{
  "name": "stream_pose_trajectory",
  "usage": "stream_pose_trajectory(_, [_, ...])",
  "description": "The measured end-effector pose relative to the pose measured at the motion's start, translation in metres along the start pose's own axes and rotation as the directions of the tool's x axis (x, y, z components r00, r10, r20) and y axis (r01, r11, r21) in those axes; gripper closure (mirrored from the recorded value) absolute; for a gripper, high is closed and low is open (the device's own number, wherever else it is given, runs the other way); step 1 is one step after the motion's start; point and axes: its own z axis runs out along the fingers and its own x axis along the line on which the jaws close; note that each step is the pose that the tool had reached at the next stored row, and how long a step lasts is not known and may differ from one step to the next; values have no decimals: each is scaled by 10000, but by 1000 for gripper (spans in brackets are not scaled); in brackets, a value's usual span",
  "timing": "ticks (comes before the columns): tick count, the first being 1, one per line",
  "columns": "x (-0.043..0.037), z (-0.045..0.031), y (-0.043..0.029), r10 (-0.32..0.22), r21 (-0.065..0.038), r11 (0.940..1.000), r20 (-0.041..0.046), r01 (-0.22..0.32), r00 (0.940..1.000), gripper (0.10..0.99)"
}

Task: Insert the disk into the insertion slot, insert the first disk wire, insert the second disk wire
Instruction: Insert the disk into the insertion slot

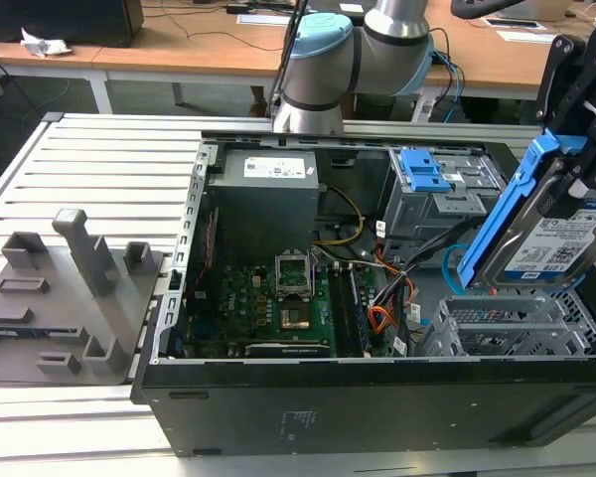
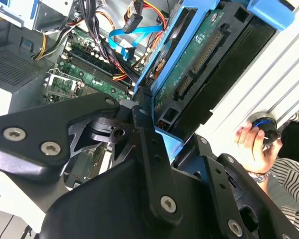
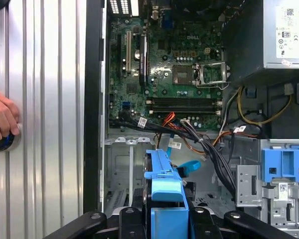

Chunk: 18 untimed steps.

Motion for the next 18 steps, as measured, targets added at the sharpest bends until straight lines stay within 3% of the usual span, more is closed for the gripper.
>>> stream_pose_trajectory(7, [39,58,-2,-1,0,10000,1,1,10000,718])
stream_pose_trajectory(12, [164,104,8,1,0,10000,2,-1,10000,718])
stream_pose_trajectory(18, [177,182,31,-5,0,10000,6,5,10000,718])
